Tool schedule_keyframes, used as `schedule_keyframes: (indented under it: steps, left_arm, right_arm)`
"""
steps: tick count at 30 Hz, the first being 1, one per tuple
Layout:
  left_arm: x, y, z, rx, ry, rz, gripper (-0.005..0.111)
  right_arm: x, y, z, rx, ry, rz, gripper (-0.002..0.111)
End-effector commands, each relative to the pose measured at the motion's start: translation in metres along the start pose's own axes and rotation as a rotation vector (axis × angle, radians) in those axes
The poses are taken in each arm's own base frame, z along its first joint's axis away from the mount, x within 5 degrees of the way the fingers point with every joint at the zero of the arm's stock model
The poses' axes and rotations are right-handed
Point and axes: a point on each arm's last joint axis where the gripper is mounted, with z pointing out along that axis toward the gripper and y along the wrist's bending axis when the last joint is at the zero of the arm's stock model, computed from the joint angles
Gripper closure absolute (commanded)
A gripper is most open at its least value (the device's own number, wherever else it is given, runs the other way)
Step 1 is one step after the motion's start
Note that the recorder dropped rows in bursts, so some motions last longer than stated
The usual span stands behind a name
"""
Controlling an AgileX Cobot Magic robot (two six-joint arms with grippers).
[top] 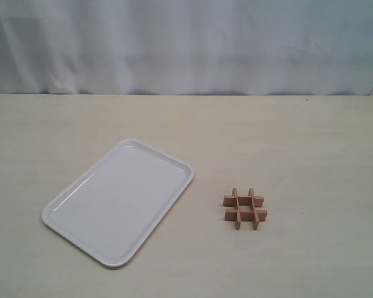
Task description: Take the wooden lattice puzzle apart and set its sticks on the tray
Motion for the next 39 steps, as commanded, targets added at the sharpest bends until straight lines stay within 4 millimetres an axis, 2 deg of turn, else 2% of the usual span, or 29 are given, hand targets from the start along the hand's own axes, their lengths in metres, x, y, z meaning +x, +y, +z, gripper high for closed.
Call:
schedule_keyframes:
  steps: [1, 4, 9, 13, 16, 19, 20, 21, 22, 23, 24, 26, 28, 31, 35, 39]
  left_arm:
    - [0.000, 0.000, 0.000, 0.007, 0.000, 0.000, 0.107]
    - [0.000, 0.000, 0.000, 0.007, 0.000, 0.000, 0.107]
    - [0.000, 0.000, 0.000, 0.007, 0.000, 0.000, 0.107]
    - [0.000, 0.000, 0.000, 0.007, -0.002, 0.000, 0.107]
    - [0.000, 0.000, 0.000, 0.007, -0.002, 0.000, 0.107]
    - [0.000, 0.000, 0.000, 0.007, -0.002, 0.000, 0.107]
    - [0.000, 0.000, 0.000, 0.007, -0.002, 0.000, 0.107]
    - [0.000, 0.000, 0.000, 0.007, -0.002, 0.000, 0.107]
    - [0.000, 0.000, 0.000, 0.007, -0.002, 0.000, 0.107]
    - [0.000, 0.000, 0.000, 0.007, -0.002, 0.000, 0.107]
    - [0.000, 0.000, 0.000, 0.007, -0.002, 0.000, 0.107]
    - [0.000, 0.000, 0.000, 0.007, -0.002, 0.000, 0.107]
    - [0.000, 0.000, 0.000, 0.007, -0.002, 0.000, 0.107]
    - [0.001, 0.000, 0.000, 0.007, 0.002, 0.000, 0.107]
    - [0.001, 0.000, 0.000, 0.007, 0.002, 0.000, 0.107]
    - [0.001, 0.000, 0.000, 0.007, 0.002, 0.000, 0.107]
  right_arm:
    - [-0.023, 0.024, 0.007, -0.042, -0.038, -0.213, 0.104]
    - [-0.029, 0.041, 0.022, -0.043, 0.102, -0.336, 0.104]
    - [-0.033, 0.066, 0.054, -0.096, 0.397, -0.706, 0.104]
    - [-0.027, 0.074, 0.082, -0.122, 0.634, -0.731, 0.104]
    - [-0.007, 0.079, 0.106, -0.115, 0.836, -0.760, 0.104]
    - [0.021, 0.082, 0.128, 0.043, 0.949, -0.885, 0.104]
    - [0.040, 0.088, 0.140, 0.151, 0.971, -1.019, 0.104]
    - [0.054, 0.091, 0.144, 0.197, 0.994, -1.062, 0.104]
    - [0.078, 0.096, 0.154, 0.218, 1.042, -1.131, 0.104]
    - [0.087, 0.098, 0.158, 0.212, 1.068, -1.124, 0.104]
    - [0.103, 0.095, 0.172, 0.220, 1.129, -1.085, 0.104]
    - [0.122, 0.085, 0.192, 0.255, 1.177, -1.059, 0.104]
    - [0.131, 0.080, 0.208, 0.271, 1.188, -1.022, 0.103]
    - [0.125, 0.071, 0.230, 0.278, 1.184, -0.862, 0.090]
    - [0.130, 0.063, 0.238, 0.283, 1.191, -0.821, 0.077]
    - [0.138, 0.060, 0.242, 0.278, 1.197, -0.801, 0.075]
